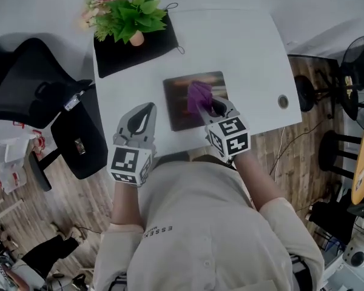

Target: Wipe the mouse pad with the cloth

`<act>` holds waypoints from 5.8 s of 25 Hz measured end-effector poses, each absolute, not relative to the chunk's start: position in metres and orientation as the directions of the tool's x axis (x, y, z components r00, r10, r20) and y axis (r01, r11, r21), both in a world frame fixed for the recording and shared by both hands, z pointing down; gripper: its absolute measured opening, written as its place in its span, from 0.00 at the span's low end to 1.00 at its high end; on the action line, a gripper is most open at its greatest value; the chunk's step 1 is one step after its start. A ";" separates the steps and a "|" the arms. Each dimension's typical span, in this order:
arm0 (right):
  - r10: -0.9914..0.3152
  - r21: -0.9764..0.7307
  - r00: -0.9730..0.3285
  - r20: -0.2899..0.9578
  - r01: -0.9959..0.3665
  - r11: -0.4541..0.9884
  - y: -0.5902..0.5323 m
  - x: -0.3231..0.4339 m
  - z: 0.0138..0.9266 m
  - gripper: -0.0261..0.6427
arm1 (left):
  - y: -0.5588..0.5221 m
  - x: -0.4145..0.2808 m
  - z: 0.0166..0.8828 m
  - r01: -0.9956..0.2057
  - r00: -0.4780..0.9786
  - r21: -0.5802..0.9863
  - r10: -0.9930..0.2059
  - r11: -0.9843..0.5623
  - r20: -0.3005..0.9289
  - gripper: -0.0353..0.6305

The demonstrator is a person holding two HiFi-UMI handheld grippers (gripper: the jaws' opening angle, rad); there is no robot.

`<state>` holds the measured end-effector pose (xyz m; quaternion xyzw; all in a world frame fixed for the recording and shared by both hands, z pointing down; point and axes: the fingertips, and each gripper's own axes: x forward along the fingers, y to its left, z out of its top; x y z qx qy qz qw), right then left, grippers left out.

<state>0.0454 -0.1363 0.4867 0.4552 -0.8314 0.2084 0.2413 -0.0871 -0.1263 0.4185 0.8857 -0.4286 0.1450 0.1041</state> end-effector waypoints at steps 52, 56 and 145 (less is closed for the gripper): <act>-0.314 -0.286 -0.548 0.776 -0.748 0.599 -0.215 0.082 0.599 0.17 | -0.183 -0.032 0.475 -0.877 0.456 0.068 -0.780 -0.475 0.430 0.06; -0.326 -0.257 -0.505 0.799 -0.777 0.574 -0.215 0.110 0.600 0.17 | -0.183 -0.019 0.474 -0.867 0.473 0.071 -0.770 -0.493 0.428 0.06; -0.292 -0.284 -0.501 0.814 -0.783 0.553 -0.156 0.137 0.601 0.18 | -0.130 0.027 0.478 -0.831 0.501 0.017 -0.734 -0.556 0.459 0.06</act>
